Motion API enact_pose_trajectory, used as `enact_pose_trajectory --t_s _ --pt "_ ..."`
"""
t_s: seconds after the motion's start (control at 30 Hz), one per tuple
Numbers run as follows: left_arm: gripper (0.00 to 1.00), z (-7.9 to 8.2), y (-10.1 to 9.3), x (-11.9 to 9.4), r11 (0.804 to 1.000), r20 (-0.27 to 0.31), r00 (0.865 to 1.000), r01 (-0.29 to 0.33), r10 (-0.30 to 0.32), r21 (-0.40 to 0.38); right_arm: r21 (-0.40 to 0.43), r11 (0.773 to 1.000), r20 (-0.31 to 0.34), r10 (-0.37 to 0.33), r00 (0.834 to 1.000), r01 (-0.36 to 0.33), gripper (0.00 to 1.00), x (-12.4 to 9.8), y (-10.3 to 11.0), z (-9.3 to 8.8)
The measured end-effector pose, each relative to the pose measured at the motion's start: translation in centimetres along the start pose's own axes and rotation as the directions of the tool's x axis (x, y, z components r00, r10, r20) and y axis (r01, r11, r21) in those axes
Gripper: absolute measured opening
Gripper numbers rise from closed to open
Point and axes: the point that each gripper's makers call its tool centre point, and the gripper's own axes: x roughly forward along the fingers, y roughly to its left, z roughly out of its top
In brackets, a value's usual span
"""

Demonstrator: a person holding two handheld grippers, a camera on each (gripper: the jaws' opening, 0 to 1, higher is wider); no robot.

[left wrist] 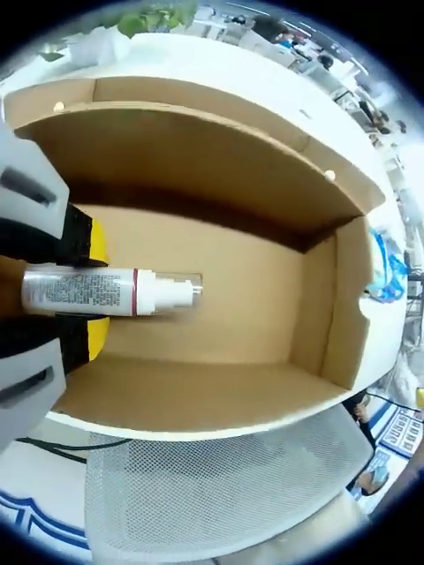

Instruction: Operate the shoe box by opening the lid, removing the specified soft item, and placing it in the target area until the item is outside and the box remains undamaged.

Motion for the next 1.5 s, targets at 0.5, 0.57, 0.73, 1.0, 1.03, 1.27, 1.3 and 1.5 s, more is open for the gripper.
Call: enact_pose_trajectory --t_s 0.5,0.57,0.73,1.0,1.03,1.27,1.3,1.5 --pt "0.19 4.7 -0.8 -3.3 0.999 0.141 0.989 -0.038 0.036 0.014 -0.072 0.994 0.043 0.08 0.996 -0.077 0.72 1.3 2.2 1.8" --pt "0.19 5.4 -0.9 -3.7 0.999 0.16 0.986 -0.041 0.038 0.019 -0.081 0.993 0.05 0.092 0.994 -0.088 0.72 1.5 2.6 2.1" --pt "0.19 6.8 -1.1 -4.3 0.998 0.195 0.98 -0.051 0.042 0.041 -0.102 0.988 0.051 0.121 0.991 -0.116 0.69 2.1 3.5 2.4" --pt "0.19 9.3 -1.9 -5.5 0.994 0.25 0.967 -0.066 0.041 0.092 -0.13 0.979 0.055 0.166 0.985 -0.158 0.63 2.9 4.8 2.9" --pt "0.19 9.7 -2.0 -5.6 0.993 0.259 0.965 -0.068 0.04 0.1 -0.132 0.978 0.056 0.17 0.984 -0.161 0.63 2.9 5.0 3.0" --pt "0.19 11.6 -2.8 -6.4 0.989 0.298 0.954 -0.07 0.028 0.13 -0.15 0.97 0.053 0.201 0.978 -0.191 0.58 3.5 6.0 3.3" --pt "0.19 12.0 -3.0 -6.5 0.988 0.304 0.952 -0.07 0.025 0.137 -0.154 0.968 0.053 0.207 0.977 -0.196 0.58 3.6 6.2 3.4" --pt "0.19 13.3 -3.5 -6.7 0.984 0.324 0.946 -0.067 0.011 0.163 -0.17 0.96 0.046 0.231 0.972 -0.221 0.55 4.1 7.2 3.6"
